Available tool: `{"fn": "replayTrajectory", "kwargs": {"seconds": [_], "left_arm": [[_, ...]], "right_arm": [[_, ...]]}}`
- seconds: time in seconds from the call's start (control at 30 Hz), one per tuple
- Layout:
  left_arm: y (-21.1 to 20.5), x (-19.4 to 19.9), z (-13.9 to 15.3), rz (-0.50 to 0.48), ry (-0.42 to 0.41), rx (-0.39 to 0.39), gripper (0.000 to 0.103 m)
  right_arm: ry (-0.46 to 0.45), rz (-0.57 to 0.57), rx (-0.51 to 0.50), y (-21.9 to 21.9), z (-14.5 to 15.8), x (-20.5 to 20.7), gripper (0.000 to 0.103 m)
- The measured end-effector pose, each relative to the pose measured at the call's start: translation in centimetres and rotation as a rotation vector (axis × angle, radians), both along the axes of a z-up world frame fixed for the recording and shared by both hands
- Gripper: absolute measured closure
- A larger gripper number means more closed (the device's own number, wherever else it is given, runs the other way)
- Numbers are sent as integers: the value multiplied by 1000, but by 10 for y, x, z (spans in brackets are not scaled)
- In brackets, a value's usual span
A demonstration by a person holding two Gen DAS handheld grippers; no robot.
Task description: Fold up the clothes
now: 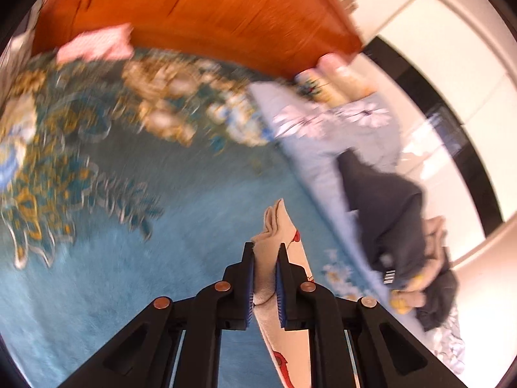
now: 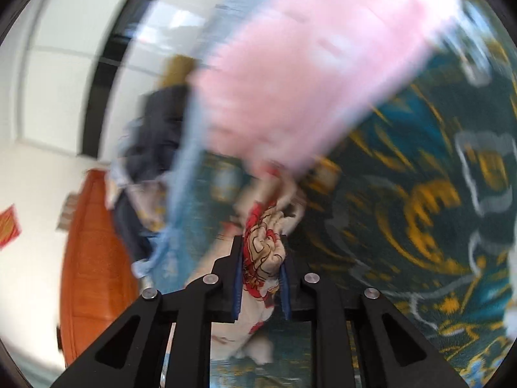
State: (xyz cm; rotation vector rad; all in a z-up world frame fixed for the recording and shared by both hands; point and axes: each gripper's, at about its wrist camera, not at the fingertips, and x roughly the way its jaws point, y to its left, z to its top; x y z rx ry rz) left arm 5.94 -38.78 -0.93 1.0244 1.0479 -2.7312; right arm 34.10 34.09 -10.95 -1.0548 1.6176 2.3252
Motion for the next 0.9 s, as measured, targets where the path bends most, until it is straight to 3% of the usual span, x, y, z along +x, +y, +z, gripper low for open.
{"fn": "replayTrajectory", "kwargs": {"seconds": [0.1, 0.13, 0.27, 0.33, 0.47, 0.53, 0.63, 0.77, 0.83, 0.9], "left_arm": [[-10, 27, 27, -13, 81, -18, 91], [-14, 34, 24, -21, 64, -42, 91], [-30, 49, -32, -17, -127, -86, 91], [-37, 57, -65, 18, -221, -75, 91], [-47, 70, -98, 74, -290, -33, 91], [-51, 72, -98, 88, -280, -5, 91], [-45, 70, -83, 85, -269, -32, 91], [-33, 70, -43, 40, -152, -76, 91], [-33, 67, -42, 33, -171, -104, 91], [-37, 64, -50, 33, -213, -119, 91]], "right_arm": [[32, 32, 25, 5, 16, 6, 84], [43, 42, 33, 6, 21, 8, 84], [85, 85, 67, 13, 41, 15, 84], [20, 101, 52, 13, 20, 22, 84], [-65, 103, 9, 13, -13, 30, 84], [-74, 112, 15, 15, -13, 29, 84], [-79, 128, 32, 17, -6, 29, 84], [-25, 147, 99, 11, 16, 24, 84], [4, 191, 165, 6, 35, 19, 84], [-15, 206, 181, 8, 34, 15, 84]]}}
